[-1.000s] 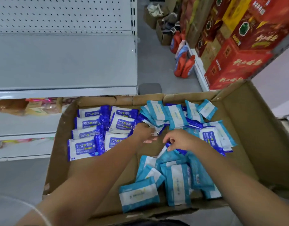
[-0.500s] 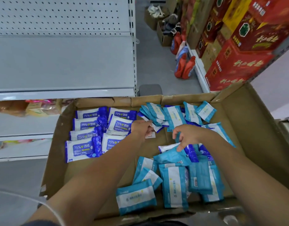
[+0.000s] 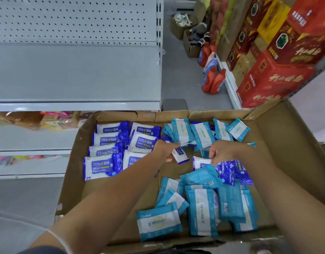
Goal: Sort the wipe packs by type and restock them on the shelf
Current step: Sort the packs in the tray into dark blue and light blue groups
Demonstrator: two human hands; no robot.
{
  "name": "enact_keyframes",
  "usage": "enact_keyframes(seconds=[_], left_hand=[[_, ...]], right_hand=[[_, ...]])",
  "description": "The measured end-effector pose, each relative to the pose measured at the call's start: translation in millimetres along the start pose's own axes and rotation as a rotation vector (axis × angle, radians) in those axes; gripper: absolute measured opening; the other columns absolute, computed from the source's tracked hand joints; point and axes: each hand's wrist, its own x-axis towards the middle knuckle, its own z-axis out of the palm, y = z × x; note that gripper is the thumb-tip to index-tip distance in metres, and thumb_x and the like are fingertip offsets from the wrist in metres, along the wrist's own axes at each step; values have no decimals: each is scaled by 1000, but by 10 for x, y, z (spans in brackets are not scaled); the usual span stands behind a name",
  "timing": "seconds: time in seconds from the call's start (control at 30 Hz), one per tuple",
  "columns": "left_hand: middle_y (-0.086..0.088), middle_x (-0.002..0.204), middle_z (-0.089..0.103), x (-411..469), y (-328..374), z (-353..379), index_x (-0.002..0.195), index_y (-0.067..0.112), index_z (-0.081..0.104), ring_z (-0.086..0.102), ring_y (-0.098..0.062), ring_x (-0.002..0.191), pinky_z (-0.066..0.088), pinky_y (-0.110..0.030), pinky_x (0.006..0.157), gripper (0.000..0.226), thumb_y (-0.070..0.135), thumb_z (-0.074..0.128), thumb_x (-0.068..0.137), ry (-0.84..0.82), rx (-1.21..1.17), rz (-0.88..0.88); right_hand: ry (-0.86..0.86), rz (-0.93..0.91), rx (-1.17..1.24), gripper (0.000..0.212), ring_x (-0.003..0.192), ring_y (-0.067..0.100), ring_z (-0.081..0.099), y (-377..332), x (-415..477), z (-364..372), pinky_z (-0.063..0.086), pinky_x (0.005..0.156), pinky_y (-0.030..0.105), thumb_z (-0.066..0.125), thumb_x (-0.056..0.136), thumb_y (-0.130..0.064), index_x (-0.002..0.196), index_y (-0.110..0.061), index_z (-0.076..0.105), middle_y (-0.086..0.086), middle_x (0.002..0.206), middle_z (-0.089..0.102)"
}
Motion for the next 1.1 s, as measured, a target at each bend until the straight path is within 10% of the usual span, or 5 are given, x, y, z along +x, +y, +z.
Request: enact_keyframes(seconds=[0.3, 0.5, 0.67, 0.9, 1.1], left_hand=[[-9, 97, 73, -245, 108, -447, 93, 13, 63, 72, -20, 88, 62, -35, 73, 9, 14, 71, 90, -72, 408, 179], [-8, 121, 66, -522, 351, -1262, 130, 9, 60, 64, -19, 91, 51, -25, 73, 50, 25, 78, 86, -48, 865, 437], [4, 95, 69, -730, 404, -1947, 105, 17, 68, 64, -13, 86, 47, -22, 72, 30, 24, 84, 80, -79, 1085, 438], [-2, 112, 71, -552, -125, -2361, 112, 15, 71, 64, -18, 98, 51, -31, 89, 31, 18, 80, 82, -59, 1389, 400], [6, 115, 64, -488, -421, -2453, 118, 25, 64, 58, -13, 105, 51, -29, 85, 38, 20, 77, 83, 47, 1420, 588]], right_hand=[[-10, 8, 51, 50, 107, 20, 62, 34, -10, -179, 56, 74, 25, 79, 82, -23, 129, -21, 61, 0, 125, 62], [80, 2, -12, 29, 103, 16, 64, -133, 152, -355, 52, 96, 37, 78, 81, -24, 107, -32, 68, -5, 111, 69], [152, -177, -31, 32, 106, 20, 64, -811, 171, -461, 49, 100, 36, 65, 88, -8, 117, -21, 68, 1, 113, 69], [86, -448, -7, 36, 105, 17, 61, -1923, 410, 208, 47, 97, 28, 69, 87, -14, 123, -15, 67, 0, 112, 66], [235, -339, -26, 30, 98, 15, 63, -2210, 565, 881, 53, 83, 33, 70, 86, -22, 114, -29, 65, -3, 113, 67]])
